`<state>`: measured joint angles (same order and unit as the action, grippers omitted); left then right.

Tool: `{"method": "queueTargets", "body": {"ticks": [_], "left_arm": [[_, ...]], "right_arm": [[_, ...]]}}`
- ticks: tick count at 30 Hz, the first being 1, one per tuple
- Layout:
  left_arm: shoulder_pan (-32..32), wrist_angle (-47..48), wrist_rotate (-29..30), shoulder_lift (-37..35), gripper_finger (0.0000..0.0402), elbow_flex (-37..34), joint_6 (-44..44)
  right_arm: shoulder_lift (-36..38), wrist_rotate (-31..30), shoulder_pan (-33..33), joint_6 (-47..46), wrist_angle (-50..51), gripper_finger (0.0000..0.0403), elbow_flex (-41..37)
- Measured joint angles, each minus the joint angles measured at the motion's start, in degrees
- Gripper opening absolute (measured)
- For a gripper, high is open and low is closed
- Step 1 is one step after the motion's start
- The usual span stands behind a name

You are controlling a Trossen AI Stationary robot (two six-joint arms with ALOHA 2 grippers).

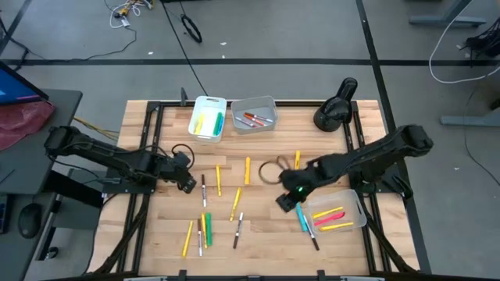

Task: Pick & Place Markers
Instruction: Put the brown marker pen into the gray bin

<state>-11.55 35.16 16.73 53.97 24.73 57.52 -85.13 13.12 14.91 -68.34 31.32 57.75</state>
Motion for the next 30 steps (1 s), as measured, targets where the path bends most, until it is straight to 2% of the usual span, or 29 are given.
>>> {"method": "queueTargets", "body": {"ticks": [5,9,12,15,18,21,23,26,30], "left_arm": [[0.0,0.2,-0.2,0.0,0.0115,0.0,-4.5],[0.0,0.2,-3.4,0.0,0.0115,0.0,-6.8],[0.0,0.2,-6.9,0.0,0.0115,0.0,-8.7],[0.0,0.3,-10.4,0.0,0.0115,0.0,-11.3],[0.0,0.4,-14.2,0.0,0.0115,0.0,-13.5],[0.0,0.7,-17.5,0.0,0.0115,0.0,-14.7],[-0.5,0.7,-19.4,0.0,0.0115,0.0,-14.7],[-2.0,0.7,-20.0,0.0,0.0115,0.0,-14.4],[-4.7,0.7,-19.5,0.0,0.0115,0.0,-12.7]], "right_arm": [[-11.6,0.9,3.4,-0.4,-0.2,0.0132,11.3],[-20.6,0.3,4.5,2.2,-0.4,0.012,21.2],[-24.9,-2.7,4.7,5.1,-2.9,0.012,25.5],[-28.3,-3.2,4.6,8.4,-9.2,0.0141,26.5],[-31.1,-3.1,4.7,22.3,-18.3,0.0178,26.5],[-32.8,2.3,4.8,40.6,-25.1,0.0213,26.6],[-33.2,4.3,4.9,50.6,-26.2,0.0228,26.6],[-33.5,3.4,4.8,64.9,-24.1,0.0235,26.6],[-34.3,0.8,4.1,77.6,-22.2,0.0228,26.6]]}}
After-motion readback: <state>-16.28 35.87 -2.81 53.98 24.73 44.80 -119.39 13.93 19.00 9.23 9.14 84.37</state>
